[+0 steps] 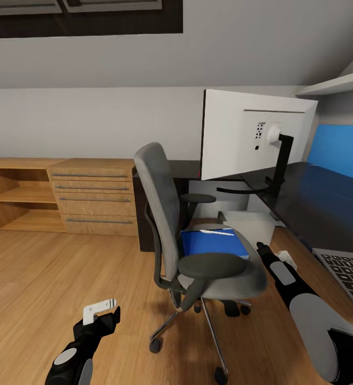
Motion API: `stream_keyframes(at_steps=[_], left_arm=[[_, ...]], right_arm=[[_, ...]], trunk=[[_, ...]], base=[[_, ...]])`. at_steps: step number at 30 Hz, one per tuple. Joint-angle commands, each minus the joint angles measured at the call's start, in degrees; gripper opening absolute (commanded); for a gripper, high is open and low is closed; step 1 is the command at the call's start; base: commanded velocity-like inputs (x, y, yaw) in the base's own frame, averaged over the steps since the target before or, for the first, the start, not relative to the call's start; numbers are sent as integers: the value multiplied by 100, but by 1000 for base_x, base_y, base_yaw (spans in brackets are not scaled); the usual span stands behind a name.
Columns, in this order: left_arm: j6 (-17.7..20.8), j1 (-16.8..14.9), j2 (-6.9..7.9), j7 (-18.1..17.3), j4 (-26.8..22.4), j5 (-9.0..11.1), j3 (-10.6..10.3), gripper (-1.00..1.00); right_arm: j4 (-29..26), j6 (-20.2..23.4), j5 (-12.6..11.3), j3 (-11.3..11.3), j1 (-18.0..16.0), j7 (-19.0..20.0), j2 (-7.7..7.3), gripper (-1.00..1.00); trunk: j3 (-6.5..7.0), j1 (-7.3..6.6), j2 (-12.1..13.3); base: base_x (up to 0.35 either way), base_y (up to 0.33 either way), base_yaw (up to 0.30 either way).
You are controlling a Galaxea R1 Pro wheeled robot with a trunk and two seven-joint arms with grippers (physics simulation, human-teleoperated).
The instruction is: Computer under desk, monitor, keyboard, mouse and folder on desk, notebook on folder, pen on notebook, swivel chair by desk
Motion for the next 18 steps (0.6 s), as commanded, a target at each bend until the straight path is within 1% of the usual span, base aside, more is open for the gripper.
stream_keyframes(at_steps=[1,12,18], left_arm=[[29,-3,-5,19,-11,21,2,100],[41,-3,-10,19,-17,22,5,100],[46,-3,-13,25,-17,22,3,100]], right_arm=[[-7,7,-60,-2,-2,-20,0,100],[5,22,-128,-12,-2,-20,-6,100],[5,139,-239,-18,-2,-20,-13,100]], trunk=[[-6,-1,-3],[-6,-1,-3],[-139,14,-11]], base=[[0,0,0],[0,0,0],[0,0,0]])
